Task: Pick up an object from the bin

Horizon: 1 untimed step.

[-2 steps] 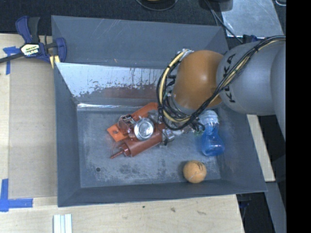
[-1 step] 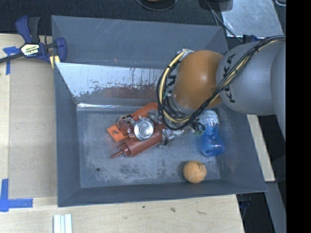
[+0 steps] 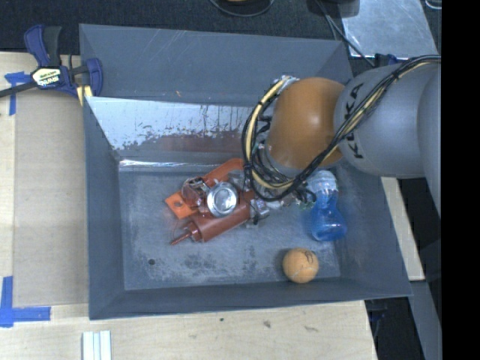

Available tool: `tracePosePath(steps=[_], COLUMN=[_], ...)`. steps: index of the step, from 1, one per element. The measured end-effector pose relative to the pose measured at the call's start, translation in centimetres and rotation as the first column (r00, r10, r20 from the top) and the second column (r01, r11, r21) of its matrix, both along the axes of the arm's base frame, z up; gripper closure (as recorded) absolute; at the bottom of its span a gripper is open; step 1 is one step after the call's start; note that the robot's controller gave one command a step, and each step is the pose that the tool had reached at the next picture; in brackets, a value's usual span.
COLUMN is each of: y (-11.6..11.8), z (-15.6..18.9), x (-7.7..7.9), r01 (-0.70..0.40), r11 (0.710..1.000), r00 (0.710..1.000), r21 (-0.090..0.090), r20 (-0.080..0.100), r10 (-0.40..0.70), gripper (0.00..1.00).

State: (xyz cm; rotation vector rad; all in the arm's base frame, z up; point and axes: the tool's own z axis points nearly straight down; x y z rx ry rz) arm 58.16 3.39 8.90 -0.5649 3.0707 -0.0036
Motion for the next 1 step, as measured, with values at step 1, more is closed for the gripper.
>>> tracePosePath(steps=[1], y=[0.00], z=[0.00], x=[0.00], r01=[0.000], r11=[1.000], r00=[1.000], r21=[0.000], r20=[0.000], r10=[0.000], gripper=[1.00])
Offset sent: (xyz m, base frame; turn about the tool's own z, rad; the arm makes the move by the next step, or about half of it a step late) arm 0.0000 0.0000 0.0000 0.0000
